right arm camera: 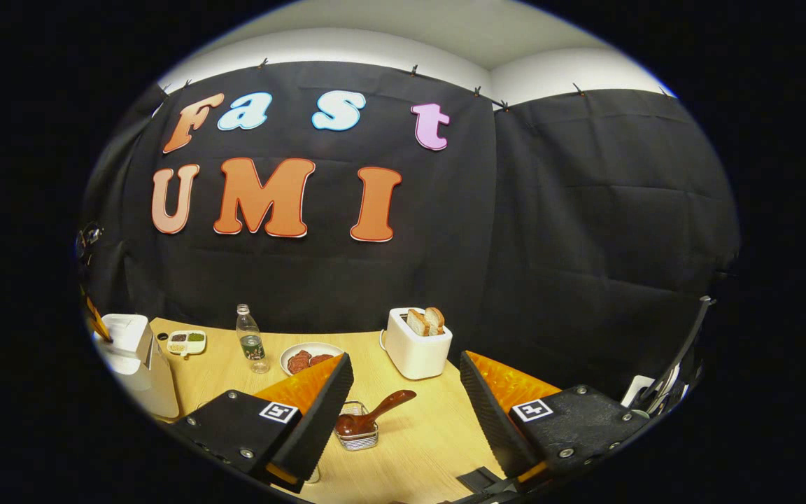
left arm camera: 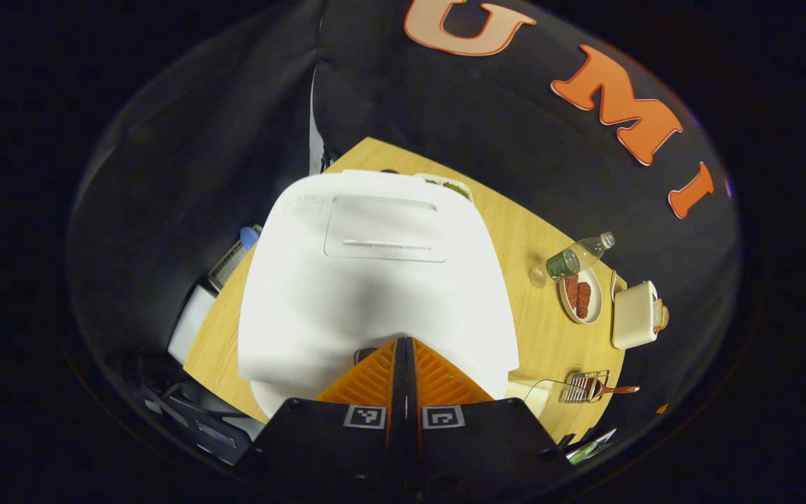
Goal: Close the left gripper, press the button to open the rice cooker; take a wooden spoon from the chopstick holder with the right hand, scoop a spoonful of rice and pour it into the rice cooker, then put the wooden spoon back into the chopstick holder.
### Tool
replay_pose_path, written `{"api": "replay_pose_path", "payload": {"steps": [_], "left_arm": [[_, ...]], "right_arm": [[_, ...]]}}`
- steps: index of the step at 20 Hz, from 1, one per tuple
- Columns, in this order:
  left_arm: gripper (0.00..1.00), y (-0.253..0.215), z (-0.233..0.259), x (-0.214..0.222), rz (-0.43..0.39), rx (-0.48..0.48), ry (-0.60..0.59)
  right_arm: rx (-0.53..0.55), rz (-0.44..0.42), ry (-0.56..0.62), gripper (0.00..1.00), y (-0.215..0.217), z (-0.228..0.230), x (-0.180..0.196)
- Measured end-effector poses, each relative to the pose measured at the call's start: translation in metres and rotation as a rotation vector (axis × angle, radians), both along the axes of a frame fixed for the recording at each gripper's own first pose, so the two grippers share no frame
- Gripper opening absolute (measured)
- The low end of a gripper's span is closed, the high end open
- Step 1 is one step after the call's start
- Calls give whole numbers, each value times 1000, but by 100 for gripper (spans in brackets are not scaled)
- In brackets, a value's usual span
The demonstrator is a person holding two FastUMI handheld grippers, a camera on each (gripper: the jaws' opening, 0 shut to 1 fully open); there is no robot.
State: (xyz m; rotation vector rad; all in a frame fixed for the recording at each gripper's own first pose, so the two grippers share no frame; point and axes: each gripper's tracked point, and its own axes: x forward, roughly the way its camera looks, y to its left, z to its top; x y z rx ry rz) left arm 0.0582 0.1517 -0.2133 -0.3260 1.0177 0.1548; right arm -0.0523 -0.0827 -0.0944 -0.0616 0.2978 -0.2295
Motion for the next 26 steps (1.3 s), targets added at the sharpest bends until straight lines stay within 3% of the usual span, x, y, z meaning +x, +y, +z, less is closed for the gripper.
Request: {"api": "replay_pose_path", "payload": {"steps": [9, 13, 17, 21, 23, 26], "left_arm": [[6, 13, 111, 35, 12, 228, -372], [5, 2, 145, 28, 3, 274, -491], [6, -1, 187, 15, 45, 313, -620], [6, -10, 227, -10, 52, 340, -715], [21, -21, 235, -18, 49, 361, -742], [59, -32, 242, -39, 61, 421, -750]], "right_arm": [[114, 27, 78, 96, 2, -34, 9], [161, 53, 122, 96, 1, -52, 18], [319, 66, 190, 95, 9, -81, 32], [383, 74, 282, 94, 11, -122, 46], [432, 90, 331, 94, 15, -142, 49], [483, 107, 407, 91, 19, -173, 54]]}}
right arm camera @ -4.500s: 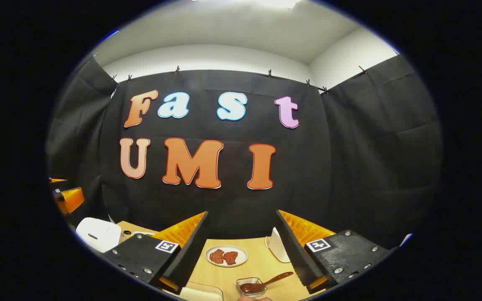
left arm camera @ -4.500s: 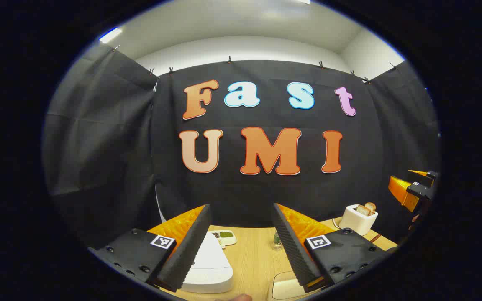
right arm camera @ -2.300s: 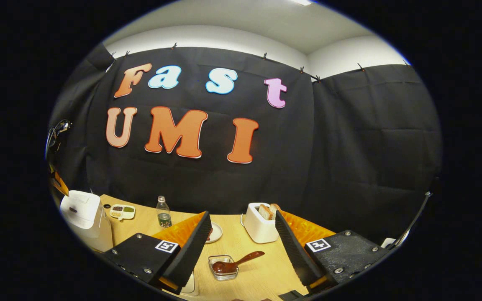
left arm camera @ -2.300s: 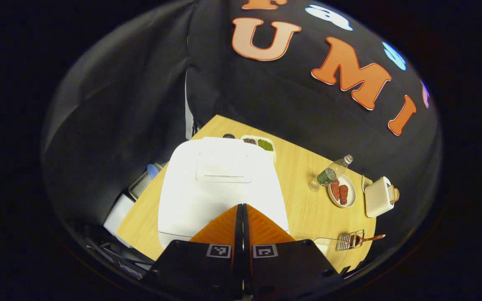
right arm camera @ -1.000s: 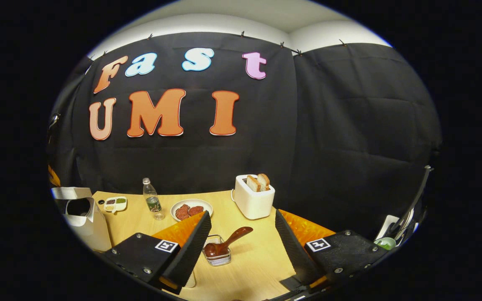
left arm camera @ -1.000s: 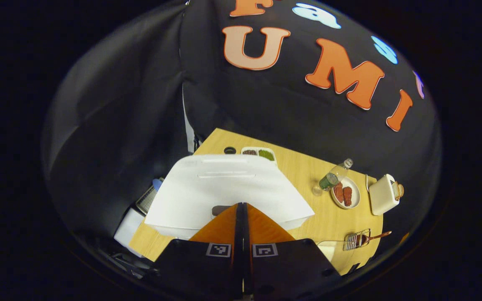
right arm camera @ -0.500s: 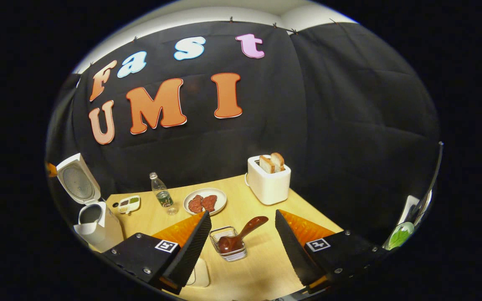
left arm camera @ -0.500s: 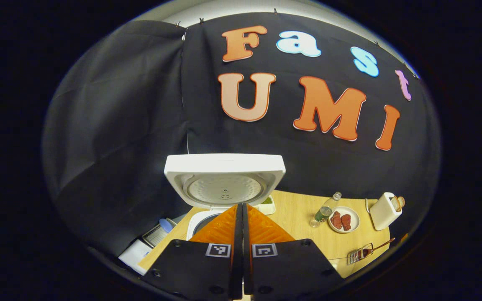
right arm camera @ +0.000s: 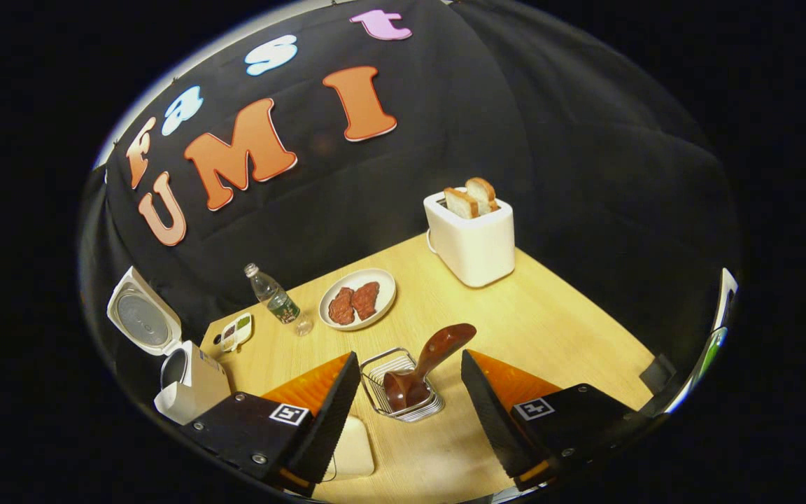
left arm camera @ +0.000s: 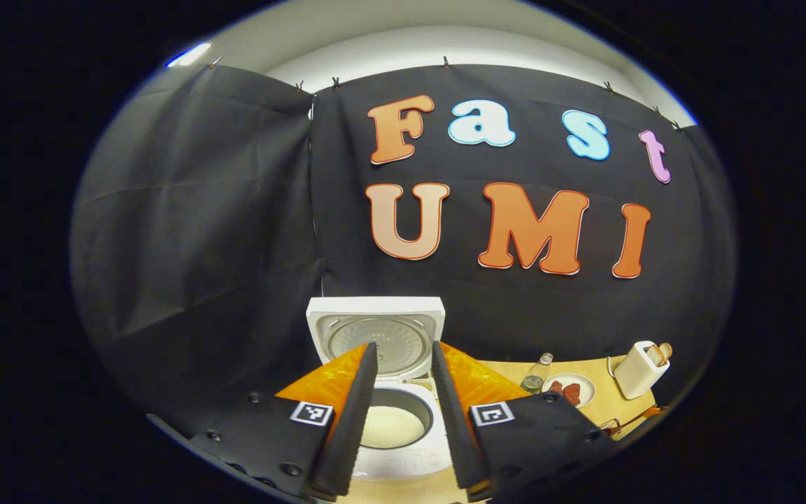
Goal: Close the left gripper, press the button to open the rice cooker; take a wooden spoon from the chopstick holder with the right hand, scoop a spoonful of rice and pour it into the rice cooker, then put the wooden spoon back into the chopstick holder.
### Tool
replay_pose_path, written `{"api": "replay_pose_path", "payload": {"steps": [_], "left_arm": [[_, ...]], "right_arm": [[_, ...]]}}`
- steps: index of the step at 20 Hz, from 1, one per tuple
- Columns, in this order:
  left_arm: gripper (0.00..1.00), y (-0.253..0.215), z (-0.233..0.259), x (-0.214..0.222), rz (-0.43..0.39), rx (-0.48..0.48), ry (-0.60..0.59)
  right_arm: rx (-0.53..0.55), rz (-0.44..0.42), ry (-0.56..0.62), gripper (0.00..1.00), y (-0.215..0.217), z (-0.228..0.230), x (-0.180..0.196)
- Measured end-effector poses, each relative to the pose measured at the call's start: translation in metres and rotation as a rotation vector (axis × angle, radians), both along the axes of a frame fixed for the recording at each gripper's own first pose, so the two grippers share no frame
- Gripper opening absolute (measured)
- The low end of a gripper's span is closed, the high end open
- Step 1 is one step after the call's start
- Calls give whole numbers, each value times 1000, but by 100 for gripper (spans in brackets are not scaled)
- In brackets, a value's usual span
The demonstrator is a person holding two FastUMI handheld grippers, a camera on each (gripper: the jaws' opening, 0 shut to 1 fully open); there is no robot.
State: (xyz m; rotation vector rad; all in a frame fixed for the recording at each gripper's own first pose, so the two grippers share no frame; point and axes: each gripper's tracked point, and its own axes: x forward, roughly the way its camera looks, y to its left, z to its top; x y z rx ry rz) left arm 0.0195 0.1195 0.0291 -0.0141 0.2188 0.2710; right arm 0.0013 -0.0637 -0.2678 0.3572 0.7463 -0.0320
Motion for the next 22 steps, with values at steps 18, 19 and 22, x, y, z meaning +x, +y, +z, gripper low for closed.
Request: {"api": "replay_pose_path", "payload": {"steps": [18, 19, 22], "left_arm": [[67, -40, -23, -79, 184, 92, 85], [67, -45, -29, -78, 176, 96, 94], [67, -57, -38, -73, 141, 121, 100]], "right_arm": [[130, 161, 116, 19, 29, -75, 50], [129, 164, 109, 17, 28, -76, 52], [122, 169, 119, 13, 26, -74, 45]]}}
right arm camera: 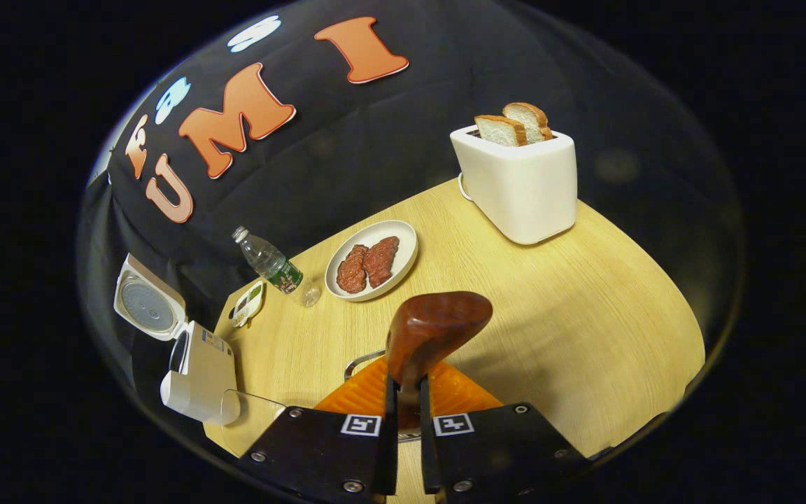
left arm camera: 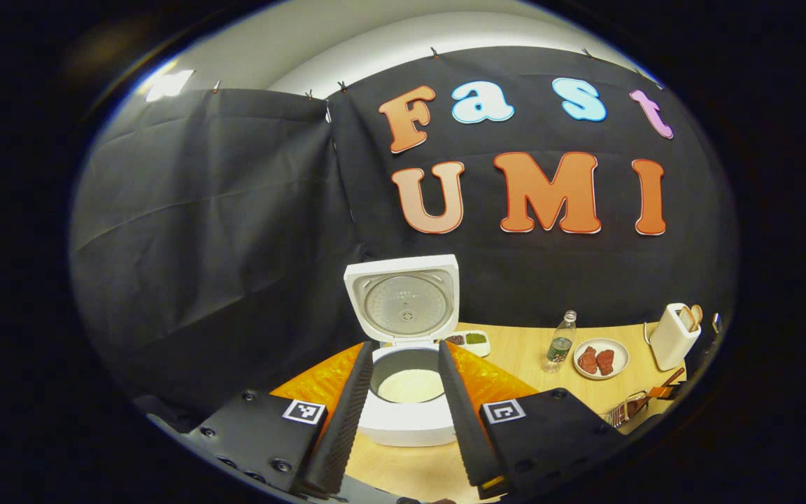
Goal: Close the left gripper, press the button to open the rice cooker; take a wooden spoon from the chopstick holder with the right hand, scoop a spoonful of rice and pour it into the rice cooker, then put the wooden spoon back into the chopstick holder.
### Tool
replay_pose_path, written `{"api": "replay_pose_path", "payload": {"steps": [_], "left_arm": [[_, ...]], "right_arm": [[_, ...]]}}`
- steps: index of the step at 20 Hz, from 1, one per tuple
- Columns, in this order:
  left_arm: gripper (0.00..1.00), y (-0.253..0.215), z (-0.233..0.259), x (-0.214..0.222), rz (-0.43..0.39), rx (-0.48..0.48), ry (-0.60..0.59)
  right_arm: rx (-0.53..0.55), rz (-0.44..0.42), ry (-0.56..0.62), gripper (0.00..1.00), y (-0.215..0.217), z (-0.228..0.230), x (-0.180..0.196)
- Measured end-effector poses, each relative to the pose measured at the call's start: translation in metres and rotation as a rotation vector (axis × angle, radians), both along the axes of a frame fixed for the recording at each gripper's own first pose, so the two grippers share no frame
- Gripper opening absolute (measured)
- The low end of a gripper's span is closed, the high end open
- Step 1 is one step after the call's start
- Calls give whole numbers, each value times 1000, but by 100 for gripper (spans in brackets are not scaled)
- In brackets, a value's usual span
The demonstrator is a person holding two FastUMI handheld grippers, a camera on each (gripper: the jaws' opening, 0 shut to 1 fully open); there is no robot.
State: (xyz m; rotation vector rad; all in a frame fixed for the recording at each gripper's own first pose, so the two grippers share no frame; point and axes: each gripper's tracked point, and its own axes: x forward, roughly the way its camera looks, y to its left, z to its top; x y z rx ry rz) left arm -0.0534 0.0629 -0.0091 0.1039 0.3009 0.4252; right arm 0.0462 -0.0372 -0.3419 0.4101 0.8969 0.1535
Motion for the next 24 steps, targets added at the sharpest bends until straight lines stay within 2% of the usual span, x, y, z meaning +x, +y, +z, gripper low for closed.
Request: {"api": "replay_pose_path", "payload": {"steps": [4, 5, 9, 13, 18, 19, 22, 24], "left_arm": [[69, -17, -9, 19, -59, 33, -24], [67, -21, -12, 23, -82, 41, -21], [100, -19, -20, 39, -159, 77, -25], [100, 5, -27, 47, -205, 73, -29], [97, 43, -42, 44, -214, 39, -27], [100, 49, -48, 44, -214, 31, -19], [97, 72, -59, 38, -203, 10, 5], [100, 87, -62, 35, -185, 8, 13]], "right_arm": [[-18, -23, -55, 13, -3, 26, 1], [-22, -29, -77, 13, -3, 37, 1], [-57, -64, -173, 13, -4, 83, -5], [-34, -89, -225, 13, 25, 122, -21], [-14, -33, -230, 13, 83, 141, -48], [-35, -8, -235, 12, 94, 139, -51], [-115, 84, -237, 13, 127, 125, -62], [-204, 133, -244, 13, 137, 110, -67]]}}
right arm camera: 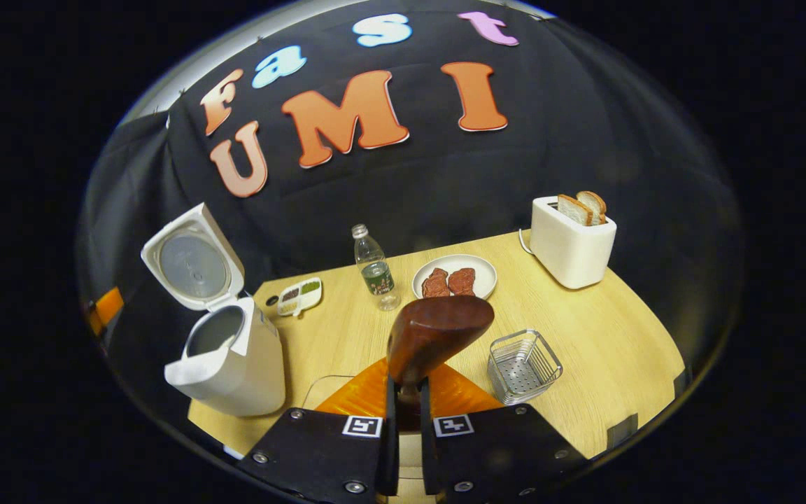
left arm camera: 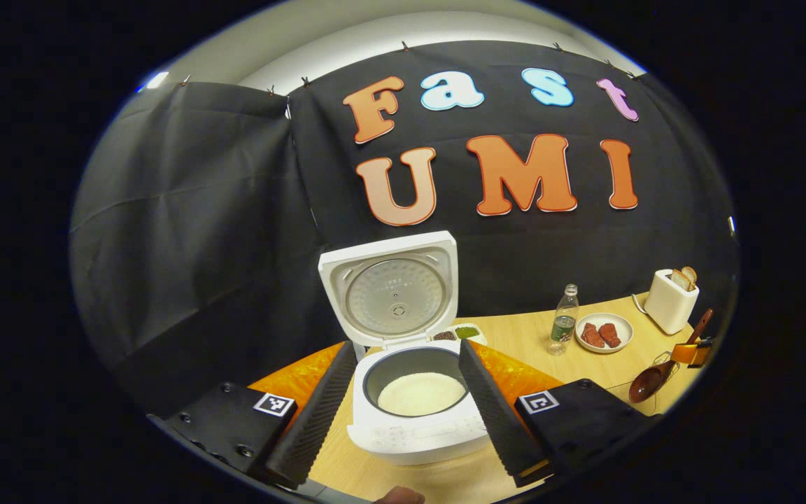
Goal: Close the left gripper, press the button to open the rice cooker; take a wooden spoon from the chopstick holder with the right hand, scoop a spoonful of rice and pour it into the rice cooker, then put the wooden spoon back into the chopstick holder.
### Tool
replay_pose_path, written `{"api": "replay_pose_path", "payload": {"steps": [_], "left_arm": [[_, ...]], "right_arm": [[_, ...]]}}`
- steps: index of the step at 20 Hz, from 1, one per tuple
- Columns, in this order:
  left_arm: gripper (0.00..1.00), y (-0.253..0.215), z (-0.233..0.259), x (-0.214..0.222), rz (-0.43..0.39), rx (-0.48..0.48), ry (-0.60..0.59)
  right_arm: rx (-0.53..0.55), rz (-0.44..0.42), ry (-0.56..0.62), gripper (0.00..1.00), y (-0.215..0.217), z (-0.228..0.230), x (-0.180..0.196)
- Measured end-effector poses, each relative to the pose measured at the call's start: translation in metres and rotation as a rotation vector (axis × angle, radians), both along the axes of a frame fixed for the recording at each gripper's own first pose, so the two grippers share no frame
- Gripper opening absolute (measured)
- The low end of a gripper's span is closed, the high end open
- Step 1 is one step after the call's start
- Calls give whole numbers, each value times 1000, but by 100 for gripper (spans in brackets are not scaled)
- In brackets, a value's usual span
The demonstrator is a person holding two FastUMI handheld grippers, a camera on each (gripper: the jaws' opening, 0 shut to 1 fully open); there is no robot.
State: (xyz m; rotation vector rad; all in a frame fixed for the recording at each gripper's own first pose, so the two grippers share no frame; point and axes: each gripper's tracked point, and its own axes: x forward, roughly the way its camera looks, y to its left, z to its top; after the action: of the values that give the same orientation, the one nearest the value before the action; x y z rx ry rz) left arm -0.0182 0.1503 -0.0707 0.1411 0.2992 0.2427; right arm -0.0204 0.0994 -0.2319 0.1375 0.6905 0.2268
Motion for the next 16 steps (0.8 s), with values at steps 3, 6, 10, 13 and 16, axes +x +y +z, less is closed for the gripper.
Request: {"api": "replay_pose_path", "payload": {"steps": [3, 6, 10, 13, 16], "left_arm": [[97, 16, -6, -9, 23, 5, 13], [100, 23, -15, -14, 34, -1, 34], [100, 21, -18, -15, 31, 0, 41], [100, 22, -17, -16, 25, 9, 40], [100, 23, -22, -18, 20, 14, 55]], "right_arm": [[-167, 50, -31, 13, 6, -23, -5], [-318, 93, -122, 13, 10, -38, -7], [-447, 162, -145, 11, 17, -72, -25], [-503, 199, -184, 11, 24, -84, -40], [-503, 236, -239, 11, 40, -80, -52]]}}
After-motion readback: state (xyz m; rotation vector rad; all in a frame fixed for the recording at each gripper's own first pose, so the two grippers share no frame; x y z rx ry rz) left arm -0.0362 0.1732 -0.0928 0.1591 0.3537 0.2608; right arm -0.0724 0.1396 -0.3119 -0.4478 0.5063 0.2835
